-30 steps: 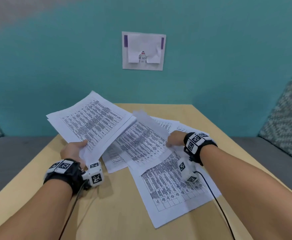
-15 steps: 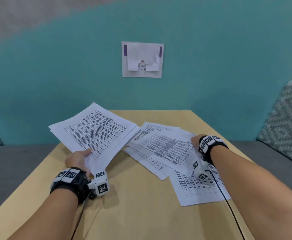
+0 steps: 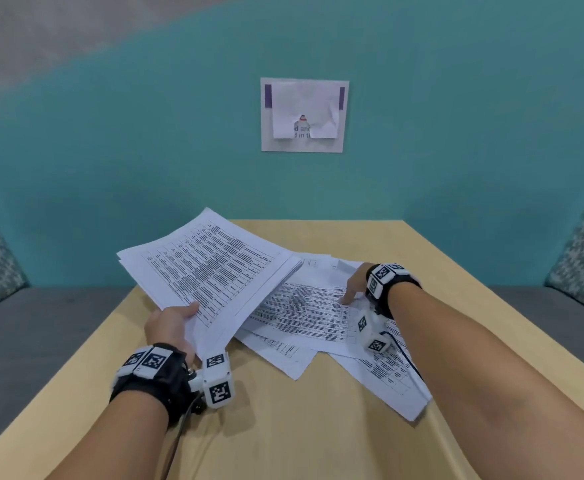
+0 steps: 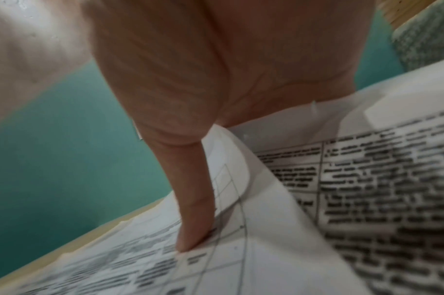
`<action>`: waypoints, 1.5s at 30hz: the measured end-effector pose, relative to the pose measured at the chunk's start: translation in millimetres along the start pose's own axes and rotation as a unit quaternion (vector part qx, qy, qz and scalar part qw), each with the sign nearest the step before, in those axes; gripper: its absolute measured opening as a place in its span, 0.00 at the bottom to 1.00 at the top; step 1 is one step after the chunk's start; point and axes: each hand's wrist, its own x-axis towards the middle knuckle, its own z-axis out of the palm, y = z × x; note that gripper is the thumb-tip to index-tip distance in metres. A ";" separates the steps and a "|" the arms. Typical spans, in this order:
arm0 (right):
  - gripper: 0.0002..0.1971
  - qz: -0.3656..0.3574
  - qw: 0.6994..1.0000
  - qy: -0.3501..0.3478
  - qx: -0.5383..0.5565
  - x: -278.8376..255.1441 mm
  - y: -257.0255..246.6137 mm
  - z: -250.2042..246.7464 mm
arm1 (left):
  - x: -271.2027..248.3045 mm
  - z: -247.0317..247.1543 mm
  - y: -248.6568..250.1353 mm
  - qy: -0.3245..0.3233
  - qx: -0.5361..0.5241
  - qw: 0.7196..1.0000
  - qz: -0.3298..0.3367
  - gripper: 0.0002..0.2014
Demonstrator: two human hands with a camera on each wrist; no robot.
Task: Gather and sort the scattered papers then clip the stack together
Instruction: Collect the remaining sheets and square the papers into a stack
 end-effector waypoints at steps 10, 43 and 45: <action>0.27 -0.006 0.999 -0.027 -0.031 -19.1 5.8 -17.3 | -7.9 4.1 -1.0 0.045 -0.025 0.998 0.020 0.24; 0.45 0.009 0.932 0.081 0.352 -31.7 -28.2 18.5 | 9.8 -0.1 -5.8 0.021 0.015 0.999 0.026 0.25; 0.43 0.023 0.907 0.116 0.403 -37.8 -13.5 7.2 | 8.8 -0.9 -3.2 0.012 0.014 1.000 0.018 0.24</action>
